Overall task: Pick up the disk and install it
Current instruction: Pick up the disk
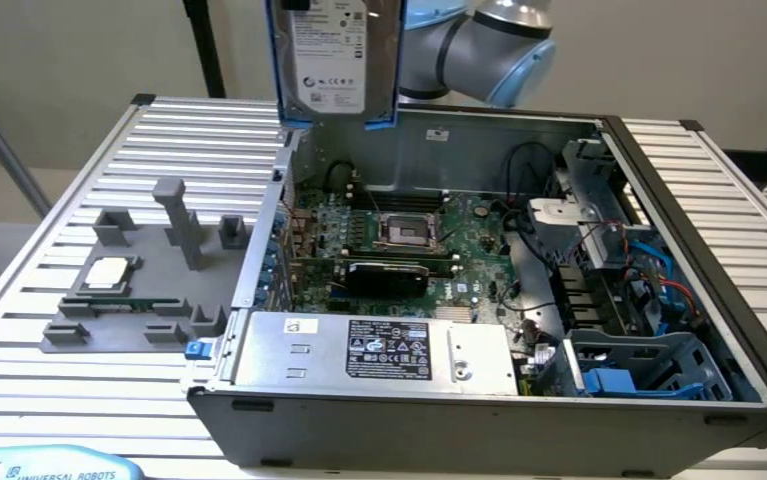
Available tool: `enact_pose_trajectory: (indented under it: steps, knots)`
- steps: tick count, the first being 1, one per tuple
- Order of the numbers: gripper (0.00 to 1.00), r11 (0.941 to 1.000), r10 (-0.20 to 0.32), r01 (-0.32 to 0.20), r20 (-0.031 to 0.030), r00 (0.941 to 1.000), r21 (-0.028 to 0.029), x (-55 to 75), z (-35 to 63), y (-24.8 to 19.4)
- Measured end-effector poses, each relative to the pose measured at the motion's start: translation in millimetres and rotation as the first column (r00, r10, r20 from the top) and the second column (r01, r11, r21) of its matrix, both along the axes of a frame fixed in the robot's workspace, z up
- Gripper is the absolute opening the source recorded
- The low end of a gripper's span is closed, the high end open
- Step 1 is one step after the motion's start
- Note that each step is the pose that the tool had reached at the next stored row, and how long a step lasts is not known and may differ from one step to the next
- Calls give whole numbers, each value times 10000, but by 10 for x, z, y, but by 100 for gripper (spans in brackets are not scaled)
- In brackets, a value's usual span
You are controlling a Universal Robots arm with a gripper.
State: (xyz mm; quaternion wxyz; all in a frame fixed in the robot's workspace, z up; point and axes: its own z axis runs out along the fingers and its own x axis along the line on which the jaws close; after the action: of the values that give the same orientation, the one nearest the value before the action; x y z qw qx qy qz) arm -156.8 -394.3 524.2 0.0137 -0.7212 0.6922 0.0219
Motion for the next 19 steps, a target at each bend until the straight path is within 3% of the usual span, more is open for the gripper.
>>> enact_pose_trajectory:
  steps: [10, 19]
  knots:
    - [33, 10000, 0, 0, -1, 10000, 0, 452, 1, -193]
    - [33, 10000, -1, 1, -1, 10000, 0, 782, 0, -414]
